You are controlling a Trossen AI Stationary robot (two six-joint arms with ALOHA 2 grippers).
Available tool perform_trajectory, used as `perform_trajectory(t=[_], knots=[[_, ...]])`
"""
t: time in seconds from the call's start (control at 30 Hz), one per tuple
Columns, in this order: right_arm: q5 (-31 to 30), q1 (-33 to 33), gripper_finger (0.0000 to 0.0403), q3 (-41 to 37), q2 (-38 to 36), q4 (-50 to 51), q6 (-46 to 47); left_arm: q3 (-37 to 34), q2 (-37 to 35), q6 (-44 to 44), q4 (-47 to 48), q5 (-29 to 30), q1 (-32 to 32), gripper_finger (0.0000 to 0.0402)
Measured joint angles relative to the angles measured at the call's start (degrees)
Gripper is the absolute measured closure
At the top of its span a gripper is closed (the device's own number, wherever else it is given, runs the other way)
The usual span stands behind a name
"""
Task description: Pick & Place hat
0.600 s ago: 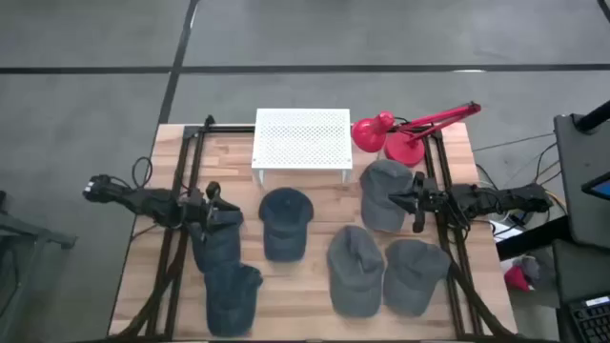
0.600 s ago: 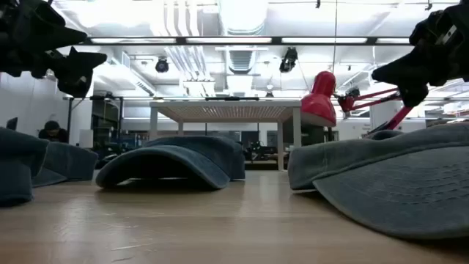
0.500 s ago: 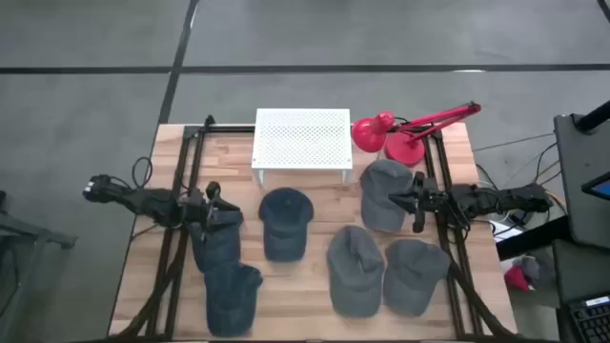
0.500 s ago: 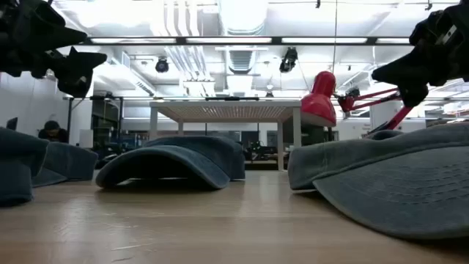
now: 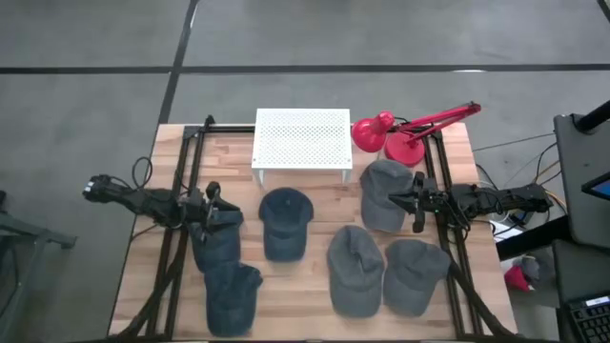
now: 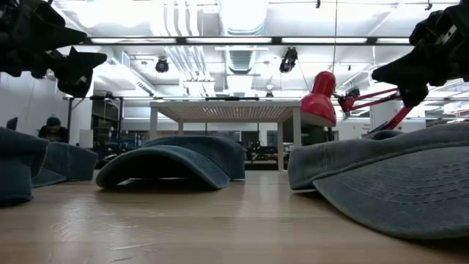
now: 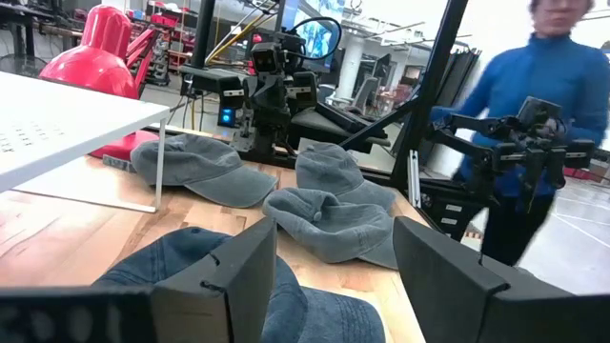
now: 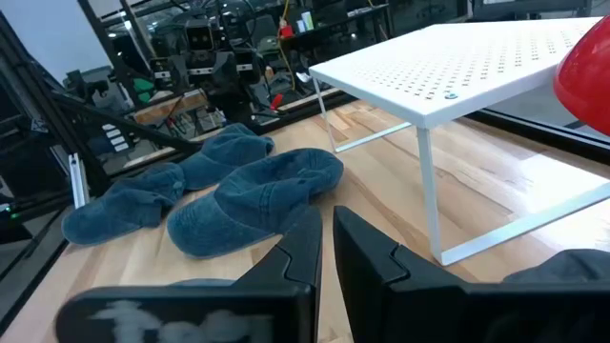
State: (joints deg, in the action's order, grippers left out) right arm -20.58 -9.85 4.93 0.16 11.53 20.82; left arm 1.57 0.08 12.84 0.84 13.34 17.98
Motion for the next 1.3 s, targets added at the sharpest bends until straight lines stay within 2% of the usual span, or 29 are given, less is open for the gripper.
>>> perform_trajectory(t=[0.93, 1.13, 1.3], knots=[[0.0, 0.0, 0.0374, 0.0, 0.0, 0.0, 0.2, 0.0, 0.0, 0.0, 0.0, 0.0, 0.0, 0.0186], [-0.4, 0.0, 0.0374, 0.0, 0.0, -2.8, 12.9, 0.0, 0.0, 0.0, 0.0, 0.0, 0.0, 0.0186], [-2.2, 0.0, 0.0374, 0.0, 0.1, -8.8, 16.2, 0.0, 0.0, 0.0, 0.0, 0.0, 0.0, 0.0186]])
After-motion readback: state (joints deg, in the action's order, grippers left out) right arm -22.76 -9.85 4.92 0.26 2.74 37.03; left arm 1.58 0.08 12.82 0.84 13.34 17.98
